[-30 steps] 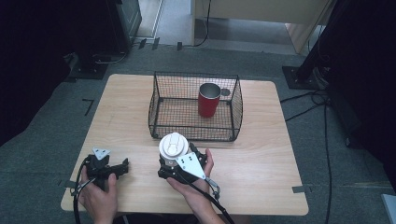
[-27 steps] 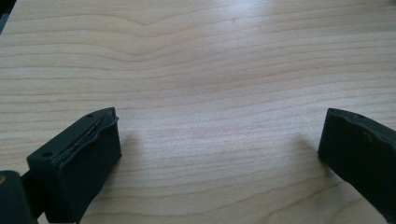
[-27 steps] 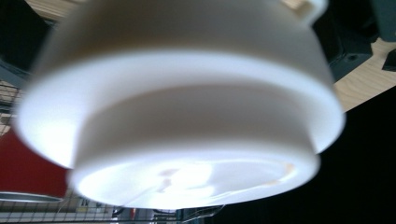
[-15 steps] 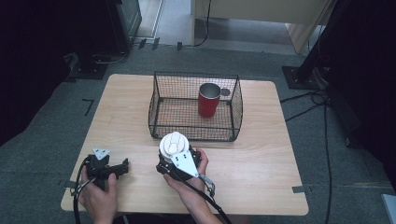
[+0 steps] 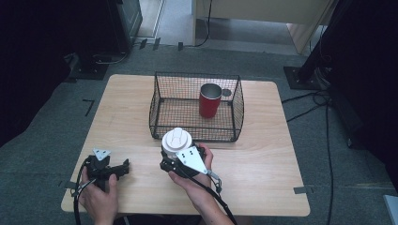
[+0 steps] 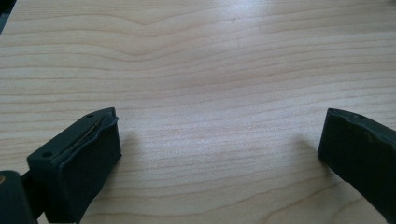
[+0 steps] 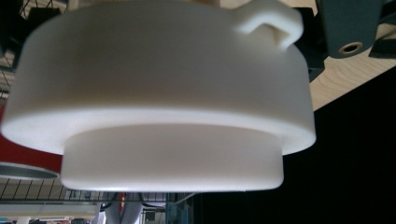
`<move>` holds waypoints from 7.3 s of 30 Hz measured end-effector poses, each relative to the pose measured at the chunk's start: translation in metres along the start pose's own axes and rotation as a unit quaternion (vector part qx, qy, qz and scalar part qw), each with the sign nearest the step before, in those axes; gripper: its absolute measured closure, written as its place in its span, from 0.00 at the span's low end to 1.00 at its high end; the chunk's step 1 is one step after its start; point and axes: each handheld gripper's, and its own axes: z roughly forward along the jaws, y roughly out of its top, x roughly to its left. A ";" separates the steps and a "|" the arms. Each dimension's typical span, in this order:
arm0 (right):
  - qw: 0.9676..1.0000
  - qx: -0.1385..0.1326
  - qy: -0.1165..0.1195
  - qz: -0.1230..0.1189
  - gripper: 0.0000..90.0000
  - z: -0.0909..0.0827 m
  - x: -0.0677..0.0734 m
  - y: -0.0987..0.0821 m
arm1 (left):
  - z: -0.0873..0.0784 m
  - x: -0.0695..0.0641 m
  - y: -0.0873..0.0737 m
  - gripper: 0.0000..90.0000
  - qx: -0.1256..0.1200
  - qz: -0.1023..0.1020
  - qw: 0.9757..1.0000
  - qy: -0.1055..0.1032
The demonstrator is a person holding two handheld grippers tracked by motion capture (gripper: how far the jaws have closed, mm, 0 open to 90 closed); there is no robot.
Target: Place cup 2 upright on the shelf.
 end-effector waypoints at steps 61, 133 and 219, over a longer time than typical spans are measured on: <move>0.997 -0.076 -0.007 0.008 0.17 0.101 -0.031 0.119 | 0.000 0.000 0.000 0.00 0.001 -0.002 1.000 0.000; 1.000 0.006 0.015 -0.019 0.01 0.190 -0.062 0.057 | 0.001 -0.001 0.001 0.00 0.000 -0.003 1.000 0.000; 0.998 -0.038 -0.033 -0.023 0.00 0.010 -0.151 0.035 | 0.001 -0.001 0.001 0.00 0.000 -0.003 1.000 0.000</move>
